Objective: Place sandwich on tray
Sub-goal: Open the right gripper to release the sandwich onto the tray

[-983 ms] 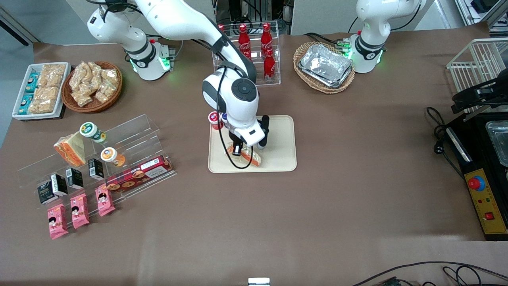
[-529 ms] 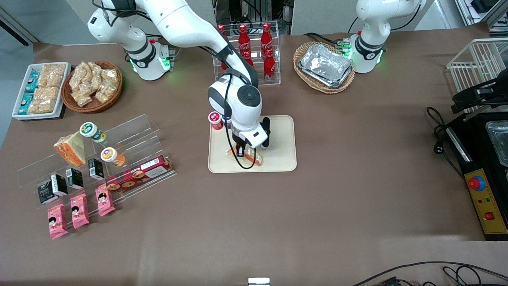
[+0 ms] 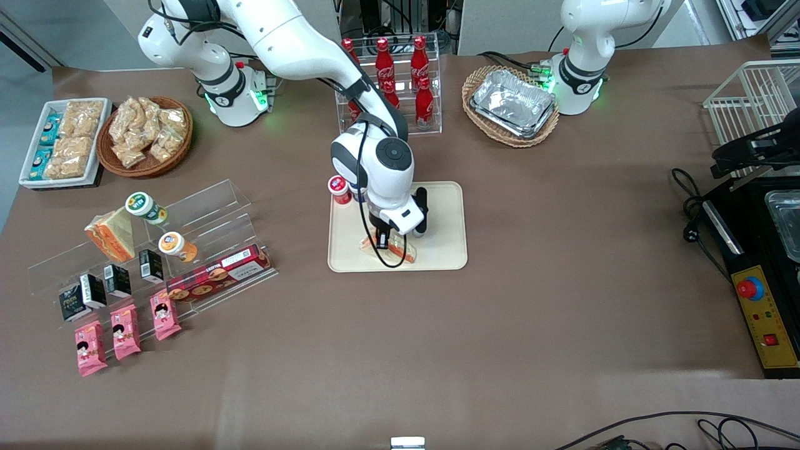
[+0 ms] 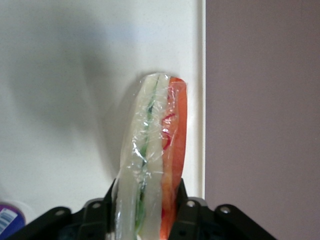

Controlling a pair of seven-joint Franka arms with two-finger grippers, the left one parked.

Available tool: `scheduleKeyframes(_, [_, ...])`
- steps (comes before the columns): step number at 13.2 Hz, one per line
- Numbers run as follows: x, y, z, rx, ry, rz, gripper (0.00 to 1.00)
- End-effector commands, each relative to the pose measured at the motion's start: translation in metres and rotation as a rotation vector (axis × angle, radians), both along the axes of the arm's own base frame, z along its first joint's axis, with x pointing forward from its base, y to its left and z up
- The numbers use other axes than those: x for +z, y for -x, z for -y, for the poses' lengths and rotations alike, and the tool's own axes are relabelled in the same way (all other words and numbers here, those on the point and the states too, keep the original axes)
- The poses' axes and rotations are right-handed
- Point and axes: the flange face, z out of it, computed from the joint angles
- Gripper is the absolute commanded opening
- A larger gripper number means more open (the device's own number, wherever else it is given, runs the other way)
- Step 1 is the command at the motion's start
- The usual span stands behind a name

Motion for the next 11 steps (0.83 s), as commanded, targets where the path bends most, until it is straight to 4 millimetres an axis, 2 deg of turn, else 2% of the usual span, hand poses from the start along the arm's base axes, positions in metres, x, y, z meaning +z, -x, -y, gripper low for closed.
scheduleKeyframes(1, [-0.001,0.000,-0.003,-0.013,-0.028,0.002,1.00])
scheduleKeyframes(4, [0.012,-0.008,0.004,-0.094,-0.088,-0.043,1.00])
scheduleKeyframes(6, [0.033,-0.019,0.017,-0.163,-0.119,-0.086,1.00])
scheduleKeyframes(8, [0.065,-0.044,0.046,-0.224,-0.153,-0.080,1.00])
scheduleKeyframes(11, [0.118,-0.071,0.089,-0.303,-0.197,-0.069,1.00])
